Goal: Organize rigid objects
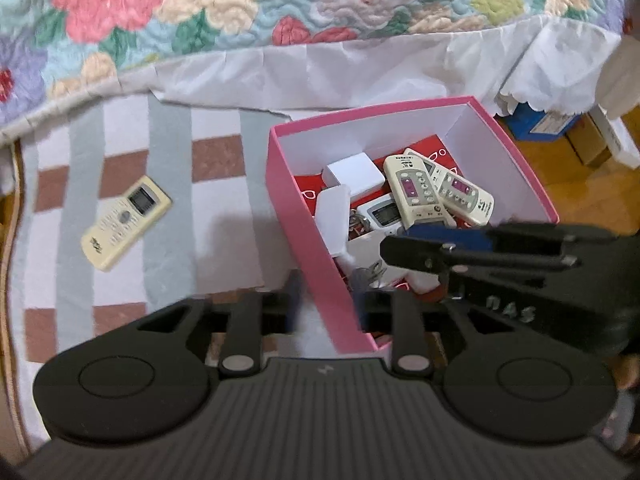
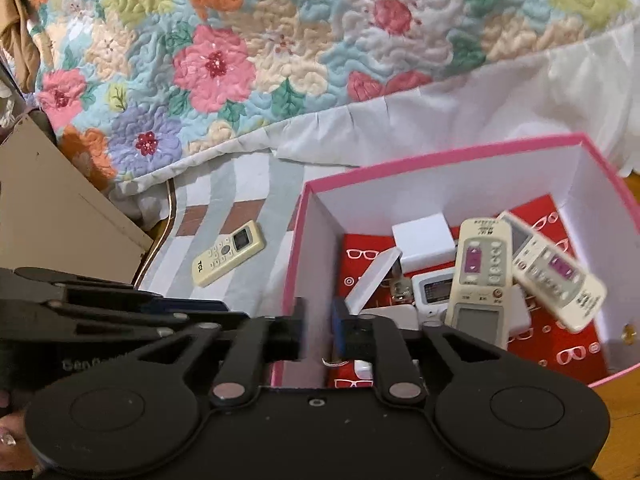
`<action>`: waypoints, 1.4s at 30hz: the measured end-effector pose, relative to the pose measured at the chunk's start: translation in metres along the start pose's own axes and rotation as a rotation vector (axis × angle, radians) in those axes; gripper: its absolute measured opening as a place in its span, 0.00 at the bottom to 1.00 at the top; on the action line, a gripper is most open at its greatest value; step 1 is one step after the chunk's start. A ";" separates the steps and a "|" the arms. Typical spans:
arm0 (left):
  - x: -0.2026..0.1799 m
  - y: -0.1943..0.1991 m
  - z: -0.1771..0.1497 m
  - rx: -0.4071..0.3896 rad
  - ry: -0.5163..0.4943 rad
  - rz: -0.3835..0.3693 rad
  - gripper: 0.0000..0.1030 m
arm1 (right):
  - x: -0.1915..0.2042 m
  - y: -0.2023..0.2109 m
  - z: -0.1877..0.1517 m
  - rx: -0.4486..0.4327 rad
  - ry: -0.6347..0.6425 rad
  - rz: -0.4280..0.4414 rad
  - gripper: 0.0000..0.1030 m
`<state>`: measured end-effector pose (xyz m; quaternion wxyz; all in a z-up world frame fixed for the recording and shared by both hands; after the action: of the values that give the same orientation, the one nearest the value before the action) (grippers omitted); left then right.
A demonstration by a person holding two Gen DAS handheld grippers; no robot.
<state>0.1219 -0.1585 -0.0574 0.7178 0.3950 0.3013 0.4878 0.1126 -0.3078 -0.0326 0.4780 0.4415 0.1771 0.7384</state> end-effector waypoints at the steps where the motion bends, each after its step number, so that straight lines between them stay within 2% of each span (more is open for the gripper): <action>1: 0.000 0.006 0.000 -0.010 -0.005 0.012 0.40 | 0.003 0.006 0.001 -0.001 0.009 -0.016 0.35; 4: -0.002 0.027 -0.003 -0.036 -0.042 0.035 0.53 | 0.012 0.025 -0.001 0.011 0.028 -0.049 0.47; 5: -0.003 0.033 -0.004 -0.040 -0.053 0.043 0.59 | 0.015 0.029 -0.002 0.022 0.038 -0.056 0.49; 9: -0.005 0.054 -0.012 -0.047 -0.110 0.100 0.75 | 0.030 0.044 -0.010 0.063 0.103 -0.110 0.54; 14: 0.009 0.063 -0.023 0.004 -0.054 0.111 0.88 | 0.044 0.058 -0.021 0.099 0.161 -0.155 0.61; 19: 0.031 0.070 -0.038 0.039 0.004 0.141 0.89 | 0.061 0.066 -0.030 0.104 0.218 -0.193 0.76; 20: 0.035 0.072 -0.042 0.038 0.019 0.142 0.89 | 0.064 0.066 -0.031 0.107 0.218 -0.210 0.84; 21: 0.041 0.074 -0.045 0.040 0.034 0.141 0.89 | 0.067 0.065 -0.031 0.110 0.218 -0.227 0.87; 28: 0.081 0.083 -0.060 0.041 0.101 0.163 0.89 | 0.094 0.056 -0.033 0.121 0.262 -0.242 0.88; 36: 0.129 0.091 -0.065 0.016 0.160 0.148 0.89 | 0.132 0.037 -0.030 0.147 0.328 -0.225 0.89; 39: 0.147 0.088 -0.065 -0.015 0.172 0.145 0.89 | 0.144 0.025 -0.027 0.141 0.362 -0.185 0.90; 42: 0.163 0.078 -0.061 -0.052 0.150 0.207 0.89 | 0.152 0.005 -0.024 0.114 0.409 -0.107 0.90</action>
<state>0.0920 0.0276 -0.0284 0.6491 0.3677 0.2992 0.5949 0.0669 -0.1754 0.0306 0.4447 0.2988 0.3350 0.7751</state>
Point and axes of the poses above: each gripper's, at about its wrist camera, not at the fingertips, and y roughly against the way its jaws point, x to its left, z to its top, the point moved 2 cm from there along -y, roughly the way its jaws point, and after that the axes turned 11 degrees about z, right-handed, at the moved point
